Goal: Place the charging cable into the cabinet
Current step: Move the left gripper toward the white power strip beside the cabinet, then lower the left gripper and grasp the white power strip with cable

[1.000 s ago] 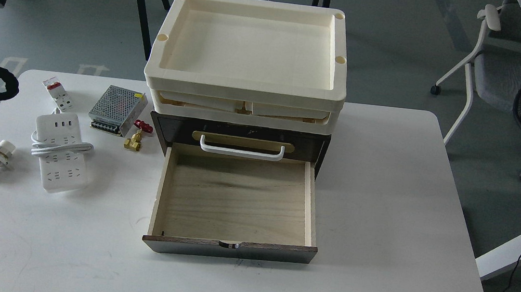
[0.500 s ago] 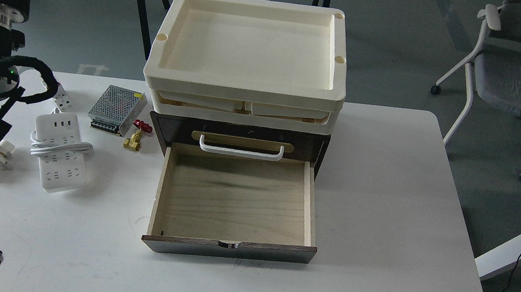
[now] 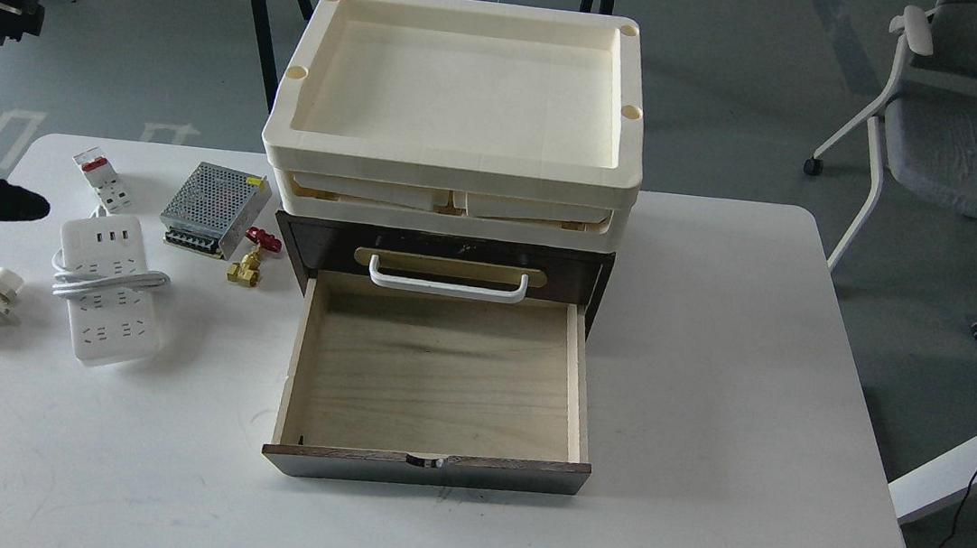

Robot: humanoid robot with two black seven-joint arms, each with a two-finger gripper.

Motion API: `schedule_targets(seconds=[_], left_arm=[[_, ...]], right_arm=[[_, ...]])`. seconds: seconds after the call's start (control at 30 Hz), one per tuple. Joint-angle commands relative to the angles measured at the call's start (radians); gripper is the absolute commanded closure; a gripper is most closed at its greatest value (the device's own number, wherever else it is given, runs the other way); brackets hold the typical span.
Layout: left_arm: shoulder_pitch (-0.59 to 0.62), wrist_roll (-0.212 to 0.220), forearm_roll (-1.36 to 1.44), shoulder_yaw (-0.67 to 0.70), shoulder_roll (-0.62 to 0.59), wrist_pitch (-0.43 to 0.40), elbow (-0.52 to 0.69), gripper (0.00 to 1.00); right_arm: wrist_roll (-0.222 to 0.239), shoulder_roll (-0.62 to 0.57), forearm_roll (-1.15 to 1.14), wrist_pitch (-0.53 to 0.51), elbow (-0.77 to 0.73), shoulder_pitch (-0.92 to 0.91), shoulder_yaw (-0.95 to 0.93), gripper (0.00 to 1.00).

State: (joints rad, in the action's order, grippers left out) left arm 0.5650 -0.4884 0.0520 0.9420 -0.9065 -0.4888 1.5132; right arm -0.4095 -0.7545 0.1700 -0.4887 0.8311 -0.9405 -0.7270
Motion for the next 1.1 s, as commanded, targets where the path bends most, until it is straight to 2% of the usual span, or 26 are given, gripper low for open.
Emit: schedule_targets(seconds=[0.0,0.17,0.23,0.37,0.47,0.6,0.67,0.9,1.07], left_arm=[[-0.098,0.0,0.338,0.015,-0.173,0.0,0.134,0.0],[-0.159,0.0,0.916,0.005,-0.378,0.0,0.252,0.0],[-0.159,0.0,1.087,-0.009,-0.46,0.0,0.252,0.0],[-0.145,0.0,1.462,-0.02,-0.5,0.0,0.246,0.0],[-0.151,0.0,1.795,-0.026,-0.459,0.0,0.153,0.01],[-0.082,0.0,2.104,-0.043,-0.246,0.0,-0.068,0.02],[-0.031,0.0,2.13,-0.086,-0.195,0.0,-0.128,0.02],[0.173,0.0,2.13,-0.415,-0.085,0.0,-0.307,0.02],[0.223,0.0,2.13,-0.566,-0.02,0.0,-0.41,0.03]], right_arm=[[-0.002,-0.012,0.003,0.0,0.0,0.002,-0.009,0.0],[-0.003,-0.019,0.006,0.0,0.0,0.019,-0.011,0.0],[-0.003,-0.023,0.008,0.0,0.002,0.025,-0.011,0.0],[-0.003,-0.04,0.008,0.0,0.007,0.04,-0.012,0.0],[-0.003,-0.043,0.008,0.0,0.003,0.051,-0.012,0.0],[0.0,-0.043,0.008,0.0,0.003,0.061,-0.012,0.0],[0.001,-0.043,0.008,0.0,0.005,0.083,-0.011,0.0],[-0.002,-0.069,0.048,0.0,0.003,0.163,-0.046,0.0],[-0.002,-0.088,0.048,0.0,0.003,0.164,-0.046,0.0]])
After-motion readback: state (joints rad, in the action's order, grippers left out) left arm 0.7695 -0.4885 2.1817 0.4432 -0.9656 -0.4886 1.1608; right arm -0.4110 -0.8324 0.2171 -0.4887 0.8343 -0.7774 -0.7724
